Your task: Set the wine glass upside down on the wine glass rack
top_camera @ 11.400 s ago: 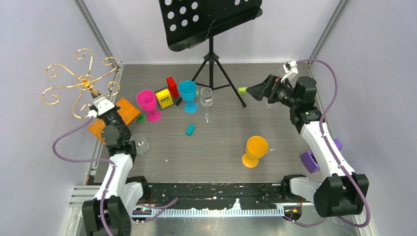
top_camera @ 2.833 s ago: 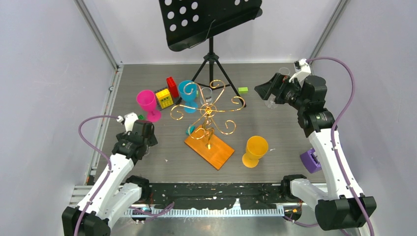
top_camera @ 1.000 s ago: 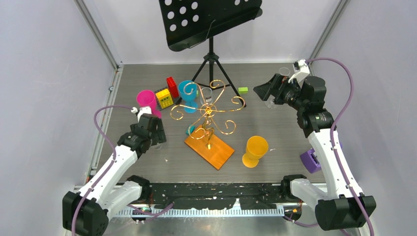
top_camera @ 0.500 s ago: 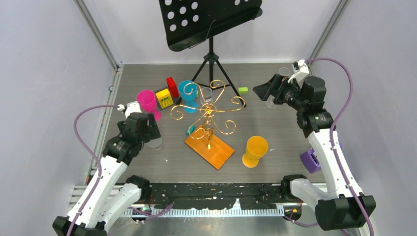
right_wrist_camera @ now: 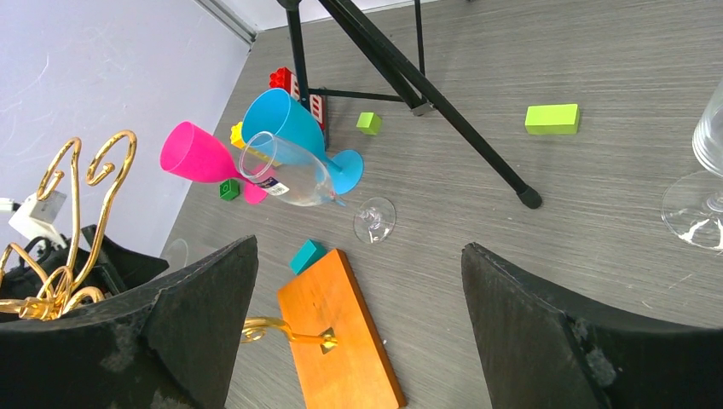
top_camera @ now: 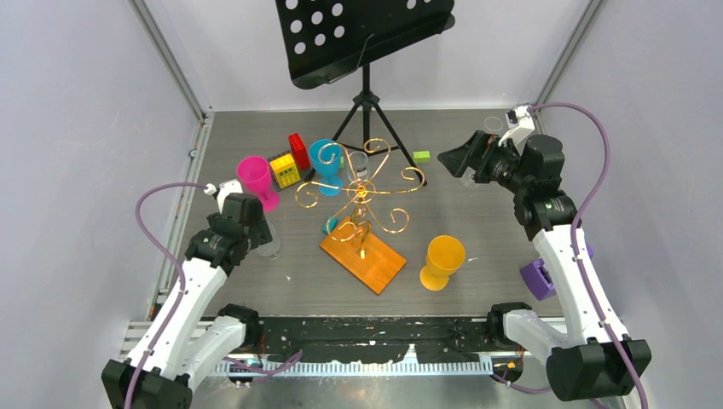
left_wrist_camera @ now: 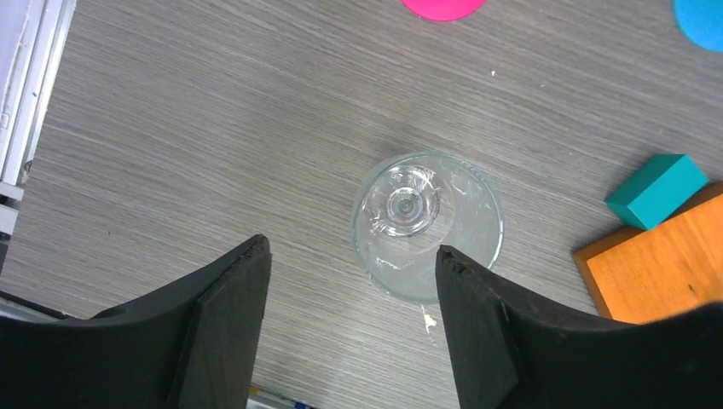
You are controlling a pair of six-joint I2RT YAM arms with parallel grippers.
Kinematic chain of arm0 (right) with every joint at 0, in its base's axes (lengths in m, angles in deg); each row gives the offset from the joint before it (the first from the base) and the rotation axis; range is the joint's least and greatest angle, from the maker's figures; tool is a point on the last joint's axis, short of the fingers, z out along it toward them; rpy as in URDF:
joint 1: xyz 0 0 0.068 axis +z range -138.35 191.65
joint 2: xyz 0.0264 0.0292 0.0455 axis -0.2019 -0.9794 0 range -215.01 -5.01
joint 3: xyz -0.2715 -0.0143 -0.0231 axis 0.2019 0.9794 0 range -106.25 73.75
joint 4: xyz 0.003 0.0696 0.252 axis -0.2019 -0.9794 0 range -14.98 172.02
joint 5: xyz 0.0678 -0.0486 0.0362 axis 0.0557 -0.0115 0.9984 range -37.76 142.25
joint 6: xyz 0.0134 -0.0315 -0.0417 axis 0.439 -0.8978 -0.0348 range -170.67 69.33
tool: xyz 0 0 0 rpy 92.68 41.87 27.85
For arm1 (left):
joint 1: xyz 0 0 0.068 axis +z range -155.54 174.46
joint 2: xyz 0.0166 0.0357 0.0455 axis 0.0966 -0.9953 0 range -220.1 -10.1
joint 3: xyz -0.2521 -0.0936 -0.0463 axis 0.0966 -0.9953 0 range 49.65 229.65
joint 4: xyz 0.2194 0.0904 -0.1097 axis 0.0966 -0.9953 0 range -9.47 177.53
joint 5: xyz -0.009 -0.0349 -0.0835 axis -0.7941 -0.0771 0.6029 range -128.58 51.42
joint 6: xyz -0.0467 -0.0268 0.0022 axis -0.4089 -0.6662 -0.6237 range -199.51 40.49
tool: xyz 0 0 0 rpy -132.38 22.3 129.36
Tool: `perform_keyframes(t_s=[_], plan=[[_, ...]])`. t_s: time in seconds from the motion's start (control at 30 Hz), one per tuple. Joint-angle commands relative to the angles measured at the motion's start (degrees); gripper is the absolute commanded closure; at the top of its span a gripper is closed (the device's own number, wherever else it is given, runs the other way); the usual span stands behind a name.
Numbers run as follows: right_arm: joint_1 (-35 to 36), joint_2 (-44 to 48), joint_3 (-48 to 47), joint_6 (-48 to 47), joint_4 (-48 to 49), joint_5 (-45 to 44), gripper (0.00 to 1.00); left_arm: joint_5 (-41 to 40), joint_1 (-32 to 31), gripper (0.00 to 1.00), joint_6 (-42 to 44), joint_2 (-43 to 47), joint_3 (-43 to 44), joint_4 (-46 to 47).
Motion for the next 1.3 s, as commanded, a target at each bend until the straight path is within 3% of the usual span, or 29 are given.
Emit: perform_keyframes(t_s=[0.0,0.33,0.77,1.27], plan=[[0.1,1.5,-0.1,0.0,2.4,0.5,0.05,0.6,0.6,0.33,0.8,-3.1,0.1,2.5],[0.1,1.3,0.1,0.3,2.5,1.0,0.05,0.5,1.6,0.48,1.8,-7.6,-1.8,5.1],[0.1,0.5,0.6,1.6,5.2,3.1,0.05,1.0,1.9,1.0,1.5,-7.5,-0.8,3.9],[0.1,-0.5,0.1,1.9,6.1,3.8,0.05,-2.7,1.9,1.0,-4.3,13.9,10.7,-7.8]])
